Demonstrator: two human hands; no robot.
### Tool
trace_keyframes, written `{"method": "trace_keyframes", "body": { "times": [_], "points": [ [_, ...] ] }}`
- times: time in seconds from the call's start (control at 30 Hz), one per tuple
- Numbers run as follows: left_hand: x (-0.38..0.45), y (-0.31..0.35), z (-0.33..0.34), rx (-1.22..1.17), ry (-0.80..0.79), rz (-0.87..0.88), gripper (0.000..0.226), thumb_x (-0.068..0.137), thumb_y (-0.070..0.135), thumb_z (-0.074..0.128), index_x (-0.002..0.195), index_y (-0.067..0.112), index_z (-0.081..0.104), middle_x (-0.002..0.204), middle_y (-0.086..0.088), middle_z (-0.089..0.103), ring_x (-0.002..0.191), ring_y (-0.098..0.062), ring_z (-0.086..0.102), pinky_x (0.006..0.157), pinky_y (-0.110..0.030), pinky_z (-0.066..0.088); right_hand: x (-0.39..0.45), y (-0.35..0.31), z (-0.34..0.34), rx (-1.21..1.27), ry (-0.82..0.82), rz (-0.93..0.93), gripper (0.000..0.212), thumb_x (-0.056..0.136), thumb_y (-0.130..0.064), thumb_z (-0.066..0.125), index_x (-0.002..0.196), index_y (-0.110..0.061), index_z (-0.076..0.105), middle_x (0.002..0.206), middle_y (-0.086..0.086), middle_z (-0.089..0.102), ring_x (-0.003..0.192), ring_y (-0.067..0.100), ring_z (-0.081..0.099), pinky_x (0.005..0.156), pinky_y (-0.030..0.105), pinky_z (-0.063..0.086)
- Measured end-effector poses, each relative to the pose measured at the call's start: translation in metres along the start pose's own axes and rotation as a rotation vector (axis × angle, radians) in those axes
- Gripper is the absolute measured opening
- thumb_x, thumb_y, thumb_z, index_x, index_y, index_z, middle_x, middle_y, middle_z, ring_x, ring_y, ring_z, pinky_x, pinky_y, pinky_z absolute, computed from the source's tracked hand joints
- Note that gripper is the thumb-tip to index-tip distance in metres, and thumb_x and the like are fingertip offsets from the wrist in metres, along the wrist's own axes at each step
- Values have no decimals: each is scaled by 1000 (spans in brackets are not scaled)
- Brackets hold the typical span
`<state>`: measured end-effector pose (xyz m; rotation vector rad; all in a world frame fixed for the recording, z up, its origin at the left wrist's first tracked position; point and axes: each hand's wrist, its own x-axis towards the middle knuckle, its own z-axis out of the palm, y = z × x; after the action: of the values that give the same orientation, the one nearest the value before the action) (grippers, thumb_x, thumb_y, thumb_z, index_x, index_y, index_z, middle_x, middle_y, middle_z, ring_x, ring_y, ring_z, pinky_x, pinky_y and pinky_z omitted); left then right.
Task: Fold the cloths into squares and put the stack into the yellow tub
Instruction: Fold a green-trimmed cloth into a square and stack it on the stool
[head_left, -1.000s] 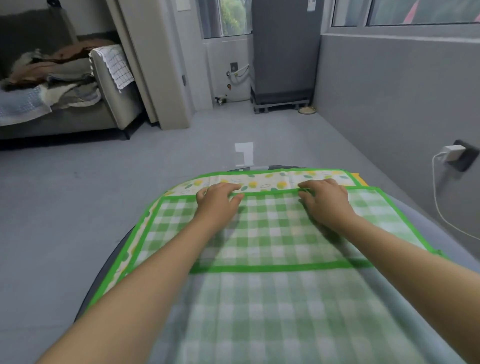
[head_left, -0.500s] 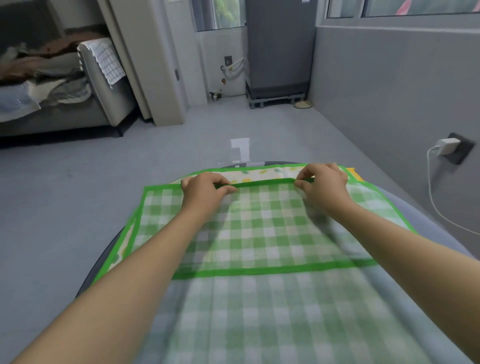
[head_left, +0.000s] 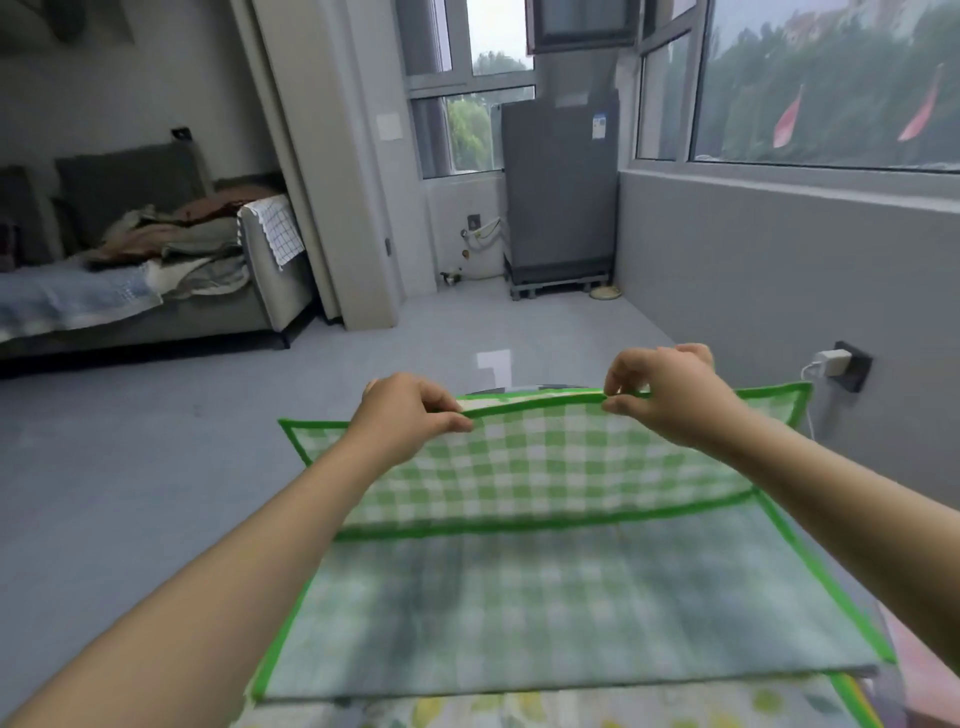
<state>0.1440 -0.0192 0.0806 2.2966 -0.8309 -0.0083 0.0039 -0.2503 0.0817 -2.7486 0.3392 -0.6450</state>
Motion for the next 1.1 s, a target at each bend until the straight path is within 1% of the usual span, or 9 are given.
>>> {"method": "trace_keyframes", "body": {
  "times": [0.07,0.1,0.27,0.4,0.5,0.63,0.83,0.97,1.1],
  "points": [
    [-22,6,-6,-7,-36,6,10,71,30,81,68,26,72,58,17,61,58,4,51,52,-8,34,-18,-7,-10,4,-41,-29,14,80,-37,68,79,-31,56,71,-15,58,86,16,58,93,27,23],
    [-33,6,-8,-3,-57,9,8,71,29,81,70,25,74,59,17,62,57,6,51,51,-7,34,-28,-9,-13,3,-65,-41,15,79,-37,70,77,-31,57,69,-16,57,84,15,59,92,28,25],
    [-79,0,1,17,-142,11,15,70,28,82,61,34,71,68,11,70,61,2,56,60,-13,41,-70,-9,-12,59,-205,-63,27,73,-33,76,61,-39,53,63,-15,60,69,7,61,73,28,49],
    [-108,-11,18,10,-179,-14,20,69,30,82,58,40,68,73,16,70,69,9,58,62,-6,39,-99,-6,0,61,-315,-54,29,73,-33,76,59,-41,52,63,-14,62,65,-3,57,61,16,43],
    [-122,-21,31,11,-215,-24,22,69,32,81,56,42,66,76,14,71,84,1,58,73,-13,40,-113,0,13,36,-395,-41,25,74,-37,75,61,-40,54,68,-14,64,68,-2,58,57,11,39],
    [-132,-37,46,8,-264,-44,23,69,35,81,53,46,67,75,17,69,95,-11,57,87,-28,45,-124,8,28,42,-470,-47,24,73,-38,76,62,-41,55,72,-10,65,70,2,58,61,13,42],
    [-136,-53,63,93,-385,-38,25,69,39,78,55,54,64,76,20,67,101,-13,53,85,-27,48,-134,17,47,67,-523,-101,14,71,-37,76,66,-35,64,88,-15,60,86,2,53,80,21,43],
    [-136,-58,68,116,-423,-1,16,65,46,80,59,52,67,74,25,65,96,-12,54,91,-30,44,-137,20,57,59,-566,-150,16,70,-40,76,67,-36,61,100,-18,57,97,2,49,83,17,39],
    [-134,-60,67,130,-424,49,15,60,54,80,65,44,70,76,24,65,88,-9,57,97,-28,37,-136,25,61,79,-585,-156,21,63,-49,79,65,-36,62,98,-22,54,99,-2,46,86,19,40]
  ]
}}
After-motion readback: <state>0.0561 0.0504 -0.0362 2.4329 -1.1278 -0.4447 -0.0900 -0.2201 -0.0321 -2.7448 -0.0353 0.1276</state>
